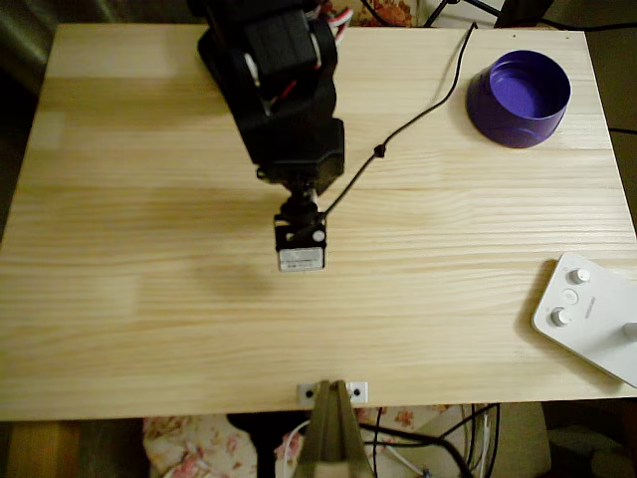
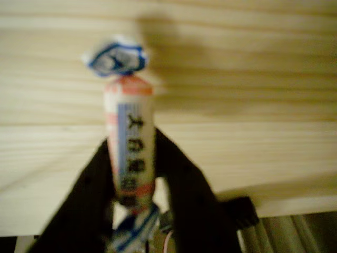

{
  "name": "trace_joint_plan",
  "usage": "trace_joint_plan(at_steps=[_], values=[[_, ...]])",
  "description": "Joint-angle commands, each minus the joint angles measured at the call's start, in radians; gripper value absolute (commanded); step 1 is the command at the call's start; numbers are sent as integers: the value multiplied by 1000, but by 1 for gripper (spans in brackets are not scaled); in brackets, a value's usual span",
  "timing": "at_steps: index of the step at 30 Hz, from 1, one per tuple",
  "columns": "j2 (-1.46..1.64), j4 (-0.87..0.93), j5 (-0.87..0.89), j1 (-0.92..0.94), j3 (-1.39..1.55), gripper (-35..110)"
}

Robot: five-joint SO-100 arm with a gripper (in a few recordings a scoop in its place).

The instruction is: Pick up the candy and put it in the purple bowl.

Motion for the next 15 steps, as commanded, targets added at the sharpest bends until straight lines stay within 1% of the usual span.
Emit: trace_joint_plan(at_steps=[1,13,15], values=[[61,-8,8,-3,-26,7],[40,-64,3,-5,34,9],[38,-60,0,-5,34,11]])
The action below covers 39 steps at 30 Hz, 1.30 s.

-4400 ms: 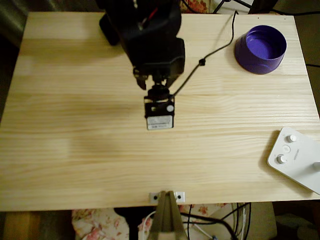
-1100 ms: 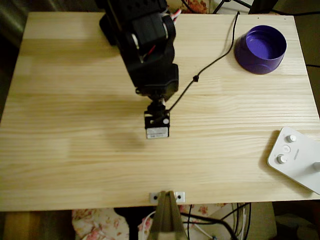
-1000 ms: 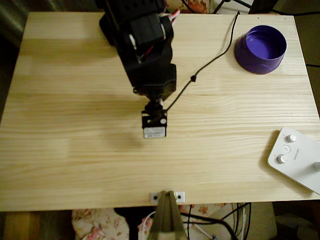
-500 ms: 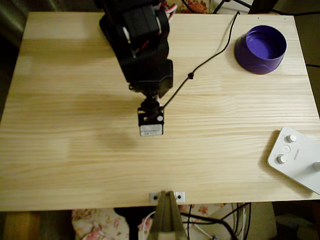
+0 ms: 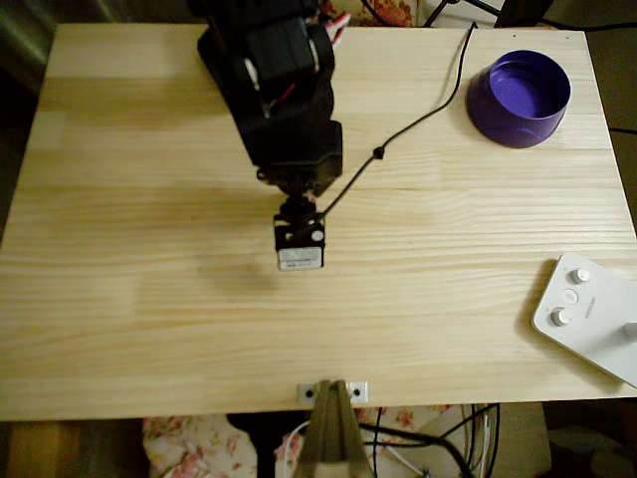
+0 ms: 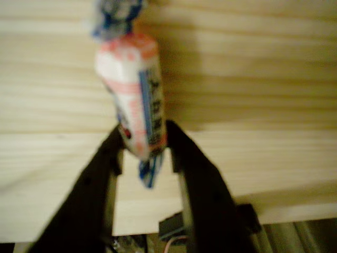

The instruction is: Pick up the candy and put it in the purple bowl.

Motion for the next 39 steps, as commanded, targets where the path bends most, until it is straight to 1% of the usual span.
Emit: trace_joint_plan(at_steps=[1,5,19,29,39], values=[[37,-5,-6,-5,-9,12],[21,-5,-12,-3,-8,17],[-54,-86,-21,23,-37,19],[-74,-140,-34,52,-34,12],[-49,-121,-48,52,-32,6]])
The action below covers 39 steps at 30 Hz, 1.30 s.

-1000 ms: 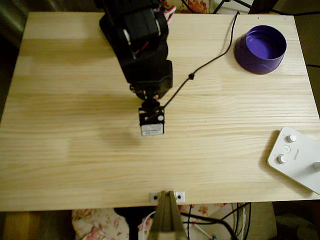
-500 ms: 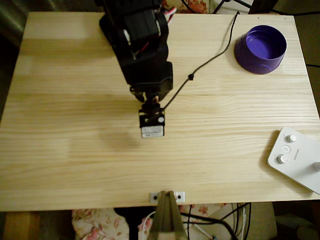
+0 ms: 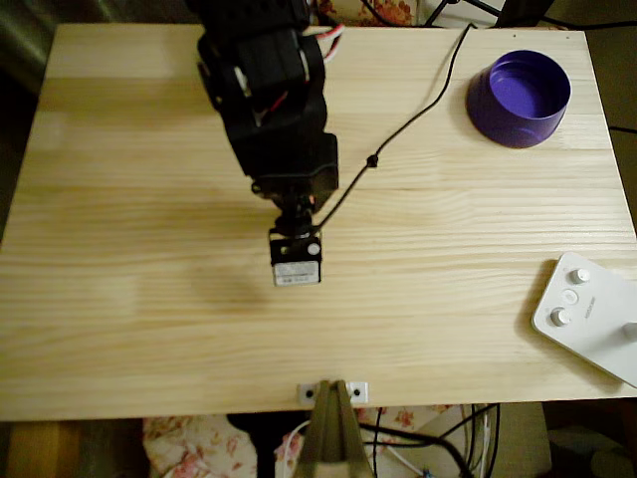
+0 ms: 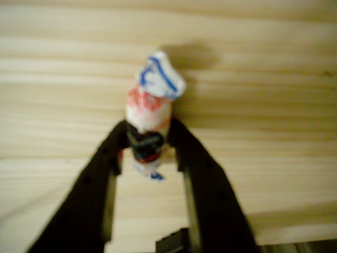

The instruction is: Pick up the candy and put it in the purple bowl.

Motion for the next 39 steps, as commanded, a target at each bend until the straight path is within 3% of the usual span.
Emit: trace_joint_plan(at_steps=[1,16,25,39], values=[[25,0,5,-3,-12,5],[172,261,25,26,-130,5],[288,433,52,-89,-285,5],[541,554,15,-219,-316,6]])
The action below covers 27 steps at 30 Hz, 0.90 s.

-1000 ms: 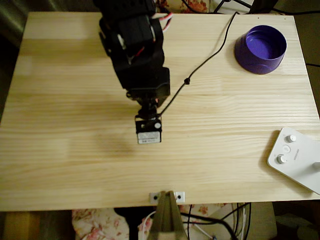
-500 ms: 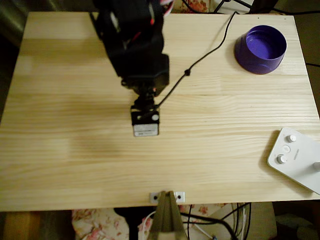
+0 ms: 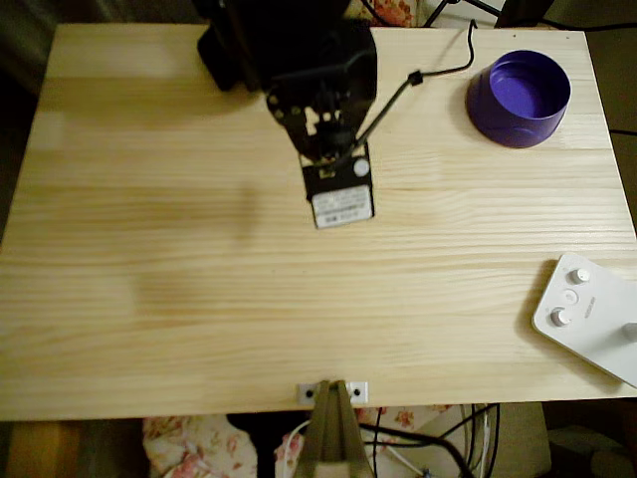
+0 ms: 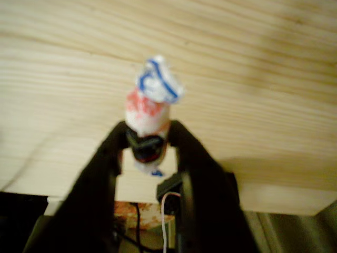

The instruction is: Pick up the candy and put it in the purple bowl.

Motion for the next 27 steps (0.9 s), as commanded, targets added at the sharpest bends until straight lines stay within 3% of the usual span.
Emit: trace_joint_plan(at_steps=[1,13,27], values=[[143,31,-5,-35,-80,6],[284,43,20,-324,-83,6],[249,-204,-44,-581,-97,5]])
